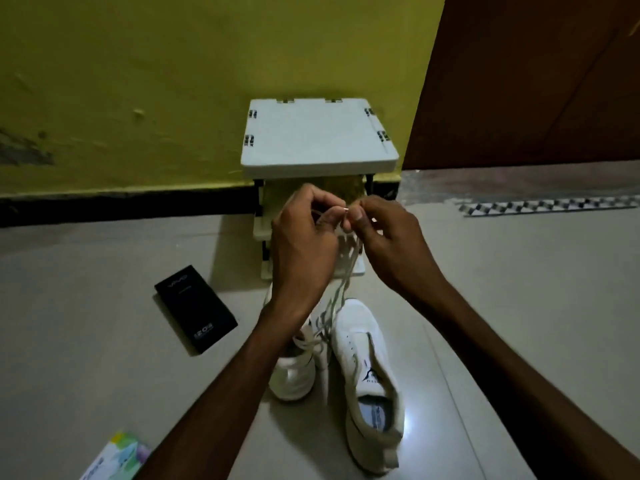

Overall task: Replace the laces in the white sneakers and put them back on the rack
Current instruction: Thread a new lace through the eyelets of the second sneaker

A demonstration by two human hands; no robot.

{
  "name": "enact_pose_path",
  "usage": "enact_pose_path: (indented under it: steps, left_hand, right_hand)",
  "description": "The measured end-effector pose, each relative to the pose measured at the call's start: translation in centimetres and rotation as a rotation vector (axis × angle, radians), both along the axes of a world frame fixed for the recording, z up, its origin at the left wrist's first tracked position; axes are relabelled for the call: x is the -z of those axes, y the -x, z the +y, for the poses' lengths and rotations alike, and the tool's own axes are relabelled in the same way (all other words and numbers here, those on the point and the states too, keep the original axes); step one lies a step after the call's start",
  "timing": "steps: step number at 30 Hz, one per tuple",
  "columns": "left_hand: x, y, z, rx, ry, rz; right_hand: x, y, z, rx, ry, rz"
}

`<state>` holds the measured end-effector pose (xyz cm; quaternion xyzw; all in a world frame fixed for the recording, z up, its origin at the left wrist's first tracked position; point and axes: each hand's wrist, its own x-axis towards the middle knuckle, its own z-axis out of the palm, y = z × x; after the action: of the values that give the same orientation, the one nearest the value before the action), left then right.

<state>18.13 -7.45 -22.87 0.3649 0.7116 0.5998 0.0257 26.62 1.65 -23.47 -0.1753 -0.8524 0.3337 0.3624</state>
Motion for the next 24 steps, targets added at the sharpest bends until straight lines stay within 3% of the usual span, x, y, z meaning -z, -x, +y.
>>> enact_pose_path:
  steps: [3, 10, 18, 24]
  left_hand:
    - [-1.1, -0.3, 0.9, 0.012, -0.039, -0.028]
    - [1.2, -0.7, 2.8, -0.012, 0.046, -0.100]
    - [-0.4, -3.5, 6.6, 0.188, 0.036, -0.252]
    - [-5.8, -6.4, 11.0, 0.314, -0.057, -0.193]
  right_hand:
    - [-0.9, -0.3, 0.4, 0.035, 0.013, 0.005]
    - [0.9, -3.1, 0.9, 0.039, 0.292, -0.071]
    - [-3.0, -5.4, 3.7, 0.288, -0.082, -0.144]
    - [-9.2, -9.3, 7.2, 0.476, -0.365, -0.083]
